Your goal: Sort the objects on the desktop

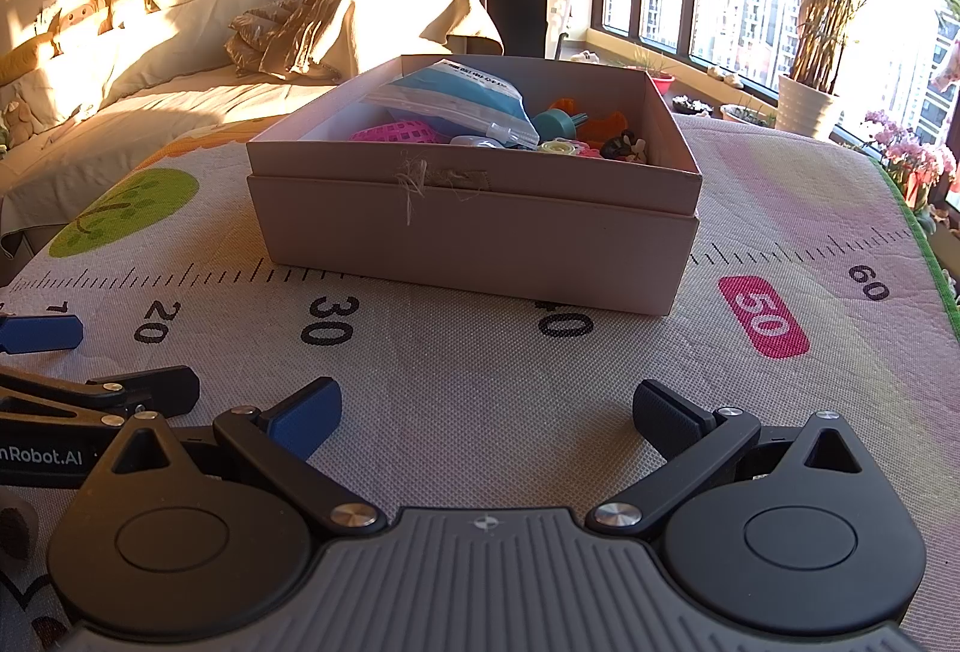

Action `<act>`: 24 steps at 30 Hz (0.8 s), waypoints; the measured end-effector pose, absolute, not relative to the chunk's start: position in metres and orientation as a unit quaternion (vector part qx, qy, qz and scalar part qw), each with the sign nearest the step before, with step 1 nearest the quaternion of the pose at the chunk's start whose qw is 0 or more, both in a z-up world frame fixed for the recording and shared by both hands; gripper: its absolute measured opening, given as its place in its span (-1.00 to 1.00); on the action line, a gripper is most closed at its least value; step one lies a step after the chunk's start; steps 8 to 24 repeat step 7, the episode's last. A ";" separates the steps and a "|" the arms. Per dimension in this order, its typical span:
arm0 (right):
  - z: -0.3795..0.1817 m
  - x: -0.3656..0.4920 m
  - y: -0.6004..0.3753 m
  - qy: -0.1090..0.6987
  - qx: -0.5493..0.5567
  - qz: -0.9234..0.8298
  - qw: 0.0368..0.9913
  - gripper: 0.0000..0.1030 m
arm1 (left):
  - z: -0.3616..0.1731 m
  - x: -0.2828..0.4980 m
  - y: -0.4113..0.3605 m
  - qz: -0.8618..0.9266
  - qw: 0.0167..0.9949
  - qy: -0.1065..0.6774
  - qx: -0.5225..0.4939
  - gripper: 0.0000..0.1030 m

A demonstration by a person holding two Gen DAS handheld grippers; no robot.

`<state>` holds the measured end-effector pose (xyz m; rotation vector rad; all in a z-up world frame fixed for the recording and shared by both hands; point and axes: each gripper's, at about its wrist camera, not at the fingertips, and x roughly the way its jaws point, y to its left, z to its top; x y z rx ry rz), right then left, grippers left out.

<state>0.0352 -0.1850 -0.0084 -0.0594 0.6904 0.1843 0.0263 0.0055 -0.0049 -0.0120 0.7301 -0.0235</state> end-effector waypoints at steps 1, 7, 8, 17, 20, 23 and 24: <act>-0.008 0.035 -0.185 0.338 -0.029 0.090 0.936 1.00 | -0.005 0.026 0.006 -0.012 0.934 0.357 -0.006 1.00; -0.008 0.035 -0.185 0.338 -0.029 0.090 0.936 1.00 | -0.005 0.026 0.007 -0.013 0.934 0.357 -0.005 1.00; -0.008 0.035 -0.185 0.338 -0.029 0.090 0.936 1.00 | -0.005 0.026 0.007 -0.013 0.934 0.357 -0.005 1.00; -0.008 0.035 -0.185 0.338 -0.029 0.090 0.936 1.00 | -0.005 0.026 0.007 -0.013 0.934 0.357 -0.005 1.00; -0.008 0.035 -0.185 0.338 -0.029 0.090 0.936 1.00 | -0.005 0.026 0.007 -0.013 0.934 0.357 -0.005 1.00; -0.008 0.035 -0.185 0.338 -0.029 0.090 0.936 1.00 | -0.005 0.026 0.007 -0.013 0.934 0.357 -0.005 1.00; -0.008 0.035 -0.185 0.338 -0.029 0.090 0.936 1.00 | -0.005 0.026 0.007 -0.013 0.934 0.357 -0.005 1.00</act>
